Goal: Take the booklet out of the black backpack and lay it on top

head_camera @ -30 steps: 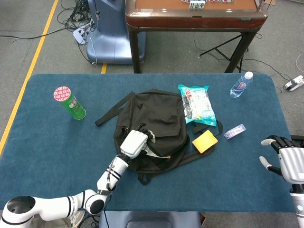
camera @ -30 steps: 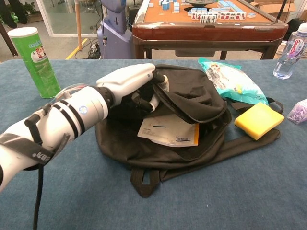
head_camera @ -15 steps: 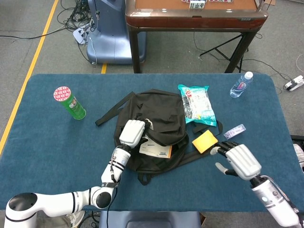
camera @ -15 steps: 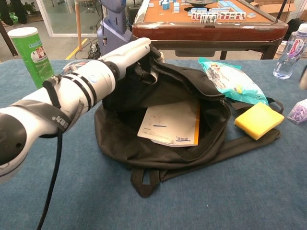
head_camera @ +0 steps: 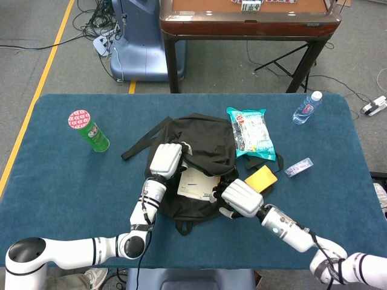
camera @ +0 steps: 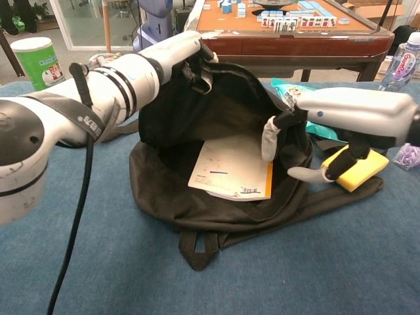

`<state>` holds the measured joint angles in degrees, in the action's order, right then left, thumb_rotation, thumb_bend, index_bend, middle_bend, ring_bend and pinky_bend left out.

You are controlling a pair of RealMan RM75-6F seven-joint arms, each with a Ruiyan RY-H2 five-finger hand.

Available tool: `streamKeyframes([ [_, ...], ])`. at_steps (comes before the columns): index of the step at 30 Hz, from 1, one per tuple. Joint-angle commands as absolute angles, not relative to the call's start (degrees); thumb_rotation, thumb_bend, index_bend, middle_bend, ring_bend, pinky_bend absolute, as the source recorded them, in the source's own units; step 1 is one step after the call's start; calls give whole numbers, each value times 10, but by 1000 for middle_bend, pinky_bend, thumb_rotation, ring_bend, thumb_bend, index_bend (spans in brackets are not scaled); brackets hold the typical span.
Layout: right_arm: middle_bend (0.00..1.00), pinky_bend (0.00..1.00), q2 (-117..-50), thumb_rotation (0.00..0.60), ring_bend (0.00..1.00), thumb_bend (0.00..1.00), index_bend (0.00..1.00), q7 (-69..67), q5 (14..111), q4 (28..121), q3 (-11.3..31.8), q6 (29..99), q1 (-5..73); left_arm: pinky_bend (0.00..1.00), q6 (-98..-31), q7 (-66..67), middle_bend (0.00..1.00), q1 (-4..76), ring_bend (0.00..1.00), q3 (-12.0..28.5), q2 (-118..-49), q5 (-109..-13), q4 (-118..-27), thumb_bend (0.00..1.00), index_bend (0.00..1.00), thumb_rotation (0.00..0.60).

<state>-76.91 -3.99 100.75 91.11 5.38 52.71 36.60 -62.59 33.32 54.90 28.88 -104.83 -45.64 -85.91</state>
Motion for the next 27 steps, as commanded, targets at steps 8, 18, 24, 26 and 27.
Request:
streamKeyframes([
  [8,403,446,-888,600,321,271,404,-6,984,783,51,521,408,134,-638,335,483,563,404,284,-1041,-430,-863,779,742,600],
  [18,370,447,-960,600,311,145,404,4,972,669,32,578,390,134,-647,323,483,568,404,264,-1041,-438,-849,778,735,600],
  [24,285,447,-971,600,234,56,403,11,956,641,20,588,377,134,-647,313,483,570,404,259,-1043,-439,-846,777,735,600],
  [26,274,447,-972,600,229,48,402,12,951,640,18,590,374,134,-648,311,483,571,404,257,-1043,-441,-846,777,735,600],
  [27,272,447,-972,600,229,46,402,10,950,641,17,591,374,134,-648,310,483,572,404,256,-1043,-442,-846,777,735,600],
])
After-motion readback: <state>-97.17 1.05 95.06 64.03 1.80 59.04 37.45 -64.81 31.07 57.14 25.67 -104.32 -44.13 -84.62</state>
